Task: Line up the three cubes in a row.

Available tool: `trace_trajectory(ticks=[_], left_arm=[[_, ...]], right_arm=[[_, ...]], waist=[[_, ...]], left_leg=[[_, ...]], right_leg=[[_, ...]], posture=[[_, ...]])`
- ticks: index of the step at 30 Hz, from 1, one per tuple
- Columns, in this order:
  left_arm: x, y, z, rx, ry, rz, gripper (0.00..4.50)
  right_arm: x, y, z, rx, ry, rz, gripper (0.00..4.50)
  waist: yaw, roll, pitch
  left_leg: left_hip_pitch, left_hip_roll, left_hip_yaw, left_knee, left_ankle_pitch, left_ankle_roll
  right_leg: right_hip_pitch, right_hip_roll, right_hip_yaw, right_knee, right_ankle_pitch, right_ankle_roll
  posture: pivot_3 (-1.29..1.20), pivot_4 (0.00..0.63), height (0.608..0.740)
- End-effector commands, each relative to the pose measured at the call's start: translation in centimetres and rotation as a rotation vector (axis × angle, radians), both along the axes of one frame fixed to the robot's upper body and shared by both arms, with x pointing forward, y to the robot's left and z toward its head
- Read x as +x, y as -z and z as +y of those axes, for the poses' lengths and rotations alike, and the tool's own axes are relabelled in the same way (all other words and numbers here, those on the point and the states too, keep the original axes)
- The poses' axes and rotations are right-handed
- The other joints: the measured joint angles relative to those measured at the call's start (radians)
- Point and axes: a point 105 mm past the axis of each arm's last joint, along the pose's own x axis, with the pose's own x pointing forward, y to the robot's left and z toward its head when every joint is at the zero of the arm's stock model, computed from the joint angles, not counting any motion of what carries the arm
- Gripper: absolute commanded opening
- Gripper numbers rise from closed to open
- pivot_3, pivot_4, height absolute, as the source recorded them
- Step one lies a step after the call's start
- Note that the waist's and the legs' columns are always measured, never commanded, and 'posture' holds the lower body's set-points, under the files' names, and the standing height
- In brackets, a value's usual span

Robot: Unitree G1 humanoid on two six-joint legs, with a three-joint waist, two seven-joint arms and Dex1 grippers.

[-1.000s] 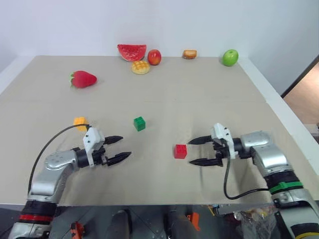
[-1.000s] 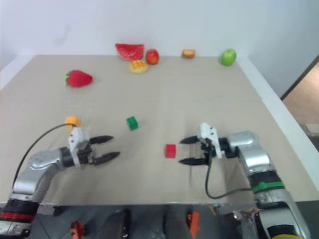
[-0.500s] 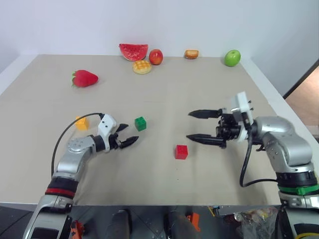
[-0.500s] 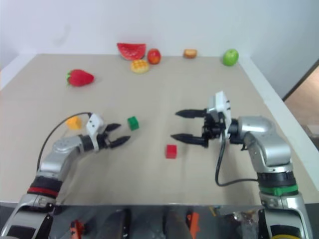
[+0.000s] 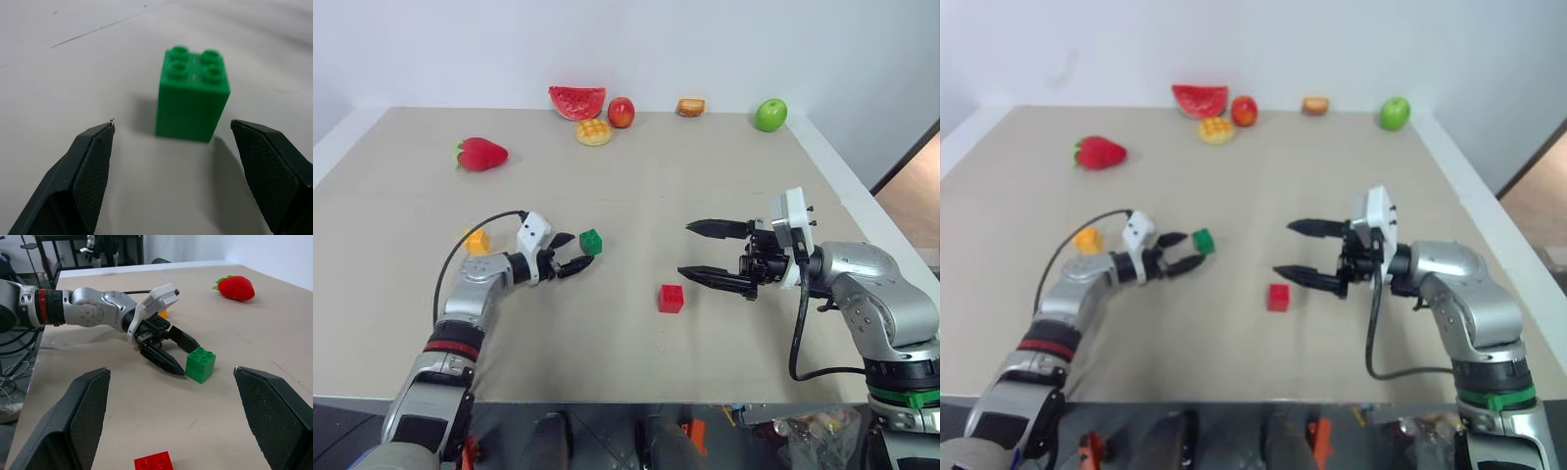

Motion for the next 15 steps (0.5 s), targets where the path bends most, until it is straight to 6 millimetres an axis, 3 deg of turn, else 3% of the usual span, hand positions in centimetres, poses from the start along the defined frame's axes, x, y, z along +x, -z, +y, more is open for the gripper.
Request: trace_trajectory(ticks=[1,9,15], left_arm=[[0.59,-1.43,-0.93,0.001,0.031,-0.049,3.96],[0.85,-1.55,-0.92,-0.004,0.039,-0.047,1.40],[0.66,-1.60,-0.90,0.005,0.053,-0.050,1.31]], right_arm=[[-0.56,-1.26,-0.06,0.006,-0.005,-0.054,4.19],[-0.25,-0.56,-0.52,-0.005,0.015,-0.034,4.24],[0.25,-0.35,-0.85,0.006,0.045,-0.024,4.24]], waist=[[0.000,0.000,0.000],[0.000,0.000,0.000],[0.000,0.000,0.000]], left_leg=[[0.000,0.000,0.000,0.000,0.000,0.000],[0.000,0.000,0.000,0.000,0.000,0.000],[0.000,0.000,0.000,0.000,0.000,0.000]], right_leg=[[0.000,0.000,0.000,0.000,0.000,0.000],[0.000,0.000,0.000,0.000,0.000,0.000],[0.000,0.000,0.000,0.000,0.000,0.000]], posture=[[0.00,0.150,0.740],[0.00,0.150,0.740],[0.00,0.150,0.740]])
